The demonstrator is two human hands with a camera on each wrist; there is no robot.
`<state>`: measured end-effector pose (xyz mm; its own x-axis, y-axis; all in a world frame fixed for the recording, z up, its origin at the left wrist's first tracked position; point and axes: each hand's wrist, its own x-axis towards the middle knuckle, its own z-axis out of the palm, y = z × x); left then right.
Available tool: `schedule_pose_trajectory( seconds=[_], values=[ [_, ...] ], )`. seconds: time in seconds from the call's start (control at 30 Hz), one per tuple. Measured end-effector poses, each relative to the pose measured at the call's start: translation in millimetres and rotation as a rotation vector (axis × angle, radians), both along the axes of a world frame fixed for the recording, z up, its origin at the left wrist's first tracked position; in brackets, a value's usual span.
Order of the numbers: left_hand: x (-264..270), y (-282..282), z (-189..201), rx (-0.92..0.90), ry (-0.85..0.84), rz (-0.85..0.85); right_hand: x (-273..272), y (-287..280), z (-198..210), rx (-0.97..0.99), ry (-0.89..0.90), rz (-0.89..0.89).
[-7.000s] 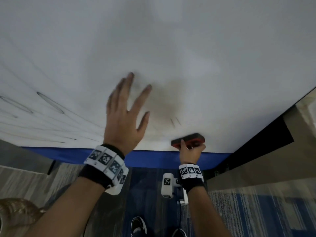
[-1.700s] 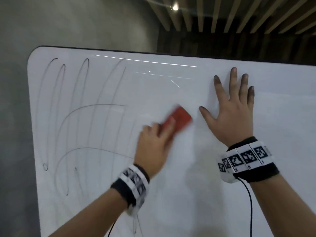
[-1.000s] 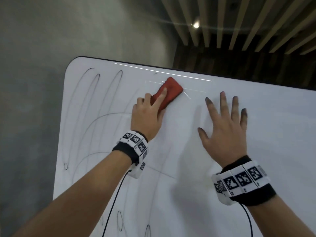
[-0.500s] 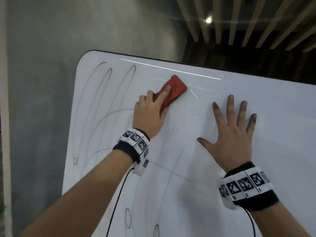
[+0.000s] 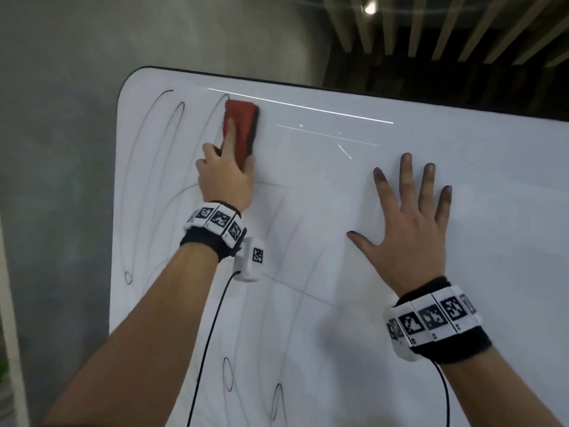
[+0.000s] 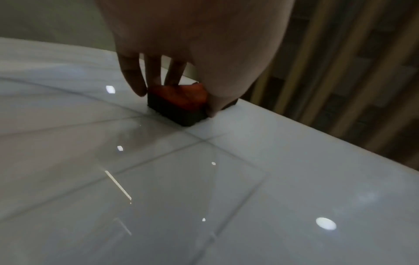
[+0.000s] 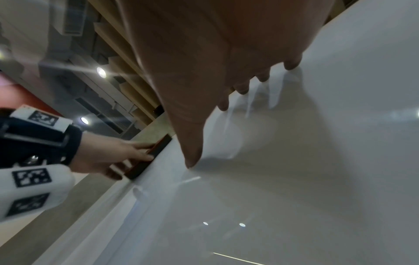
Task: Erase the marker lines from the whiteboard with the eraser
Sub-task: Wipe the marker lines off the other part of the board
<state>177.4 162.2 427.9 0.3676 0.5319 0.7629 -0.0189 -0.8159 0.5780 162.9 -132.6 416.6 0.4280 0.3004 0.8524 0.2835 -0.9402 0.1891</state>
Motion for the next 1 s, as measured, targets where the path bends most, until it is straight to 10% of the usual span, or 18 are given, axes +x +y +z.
schedule_pose_trajectory(
  seconds=[0.33, 0.67, 1.0],
  values=[
    [-41.8, -97.2, -190.9, 0.615, 0.034, -0.228, -2.8, -6.8, -14.2, -0.014, 0.035, 0.057],
    [-17.8, -26.8, -76.8, -0.018, 0.117, 0.031, -14.9, -38.1, -32.8, -0.093, 0.042, 0.04],
    [-70.3, -173.6, -298.6, 0.617, 0.264, -0.329, -26.2, -74.4, -100.0, -0.154, 0.097, 0.016]
  ],
)
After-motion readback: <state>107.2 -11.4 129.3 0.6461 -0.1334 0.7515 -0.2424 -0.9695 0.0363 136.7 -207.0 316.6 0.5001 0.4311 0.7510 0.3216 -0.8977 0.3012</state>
